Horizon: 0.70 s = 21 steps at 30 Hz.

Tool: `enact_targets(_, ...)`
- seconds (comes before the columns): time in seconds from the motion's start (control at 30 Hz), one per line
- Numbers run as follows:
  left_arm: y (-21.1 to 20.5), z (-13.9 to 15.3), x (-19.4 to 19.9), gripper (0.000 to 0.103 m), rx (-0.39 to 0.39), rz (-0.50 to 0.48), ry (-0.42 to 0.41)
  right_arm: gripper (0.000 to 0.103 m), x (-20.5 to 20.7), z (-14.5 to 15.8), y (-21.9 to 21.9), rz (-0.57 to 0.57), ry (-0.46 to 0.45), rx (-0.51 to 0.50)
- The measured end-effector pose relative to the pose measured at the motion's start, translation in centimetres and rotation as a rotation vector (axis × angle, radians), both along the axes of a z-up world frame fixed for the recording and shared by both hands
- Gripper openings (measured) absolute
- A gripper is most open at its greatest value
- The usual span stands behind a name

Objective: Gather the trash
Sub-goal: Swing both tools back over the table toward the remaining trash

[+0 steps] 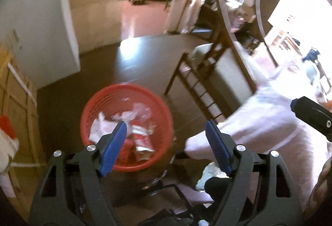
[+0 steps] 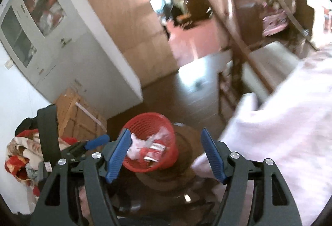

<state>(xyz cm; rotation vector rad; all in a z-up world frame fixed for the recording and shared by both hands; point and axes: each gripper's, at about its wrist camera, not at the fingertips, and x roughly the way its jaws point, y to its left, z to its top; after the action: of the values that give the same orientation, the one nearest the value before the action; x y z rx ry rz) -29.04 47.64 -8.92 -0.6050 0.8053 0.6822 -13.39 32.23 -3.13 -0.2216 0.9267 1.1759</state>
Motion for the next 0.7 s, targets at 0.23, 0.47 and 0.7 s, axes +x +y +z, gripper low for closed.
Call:
enact_targets(0.23,-7.3,5.0,5.8,0.081,0.107,-0.188,-0.06,0.072,4.4,3.6,-11.6,-0.212,-0.105,0.017)
enact_targets(0.47,-16.1,7.9,13.4,0.083,0.157,-0.412,-0.113,0.072,10.0,4.9,-24.0,-0.467,-0.14,0.011)
enact_targets(0.7,-25.9,9.5,21.6,0.084,0.183,-0.636,-0.147,0.072,15.0,5.0,-37.3,-0.74,-0.162,0.004)
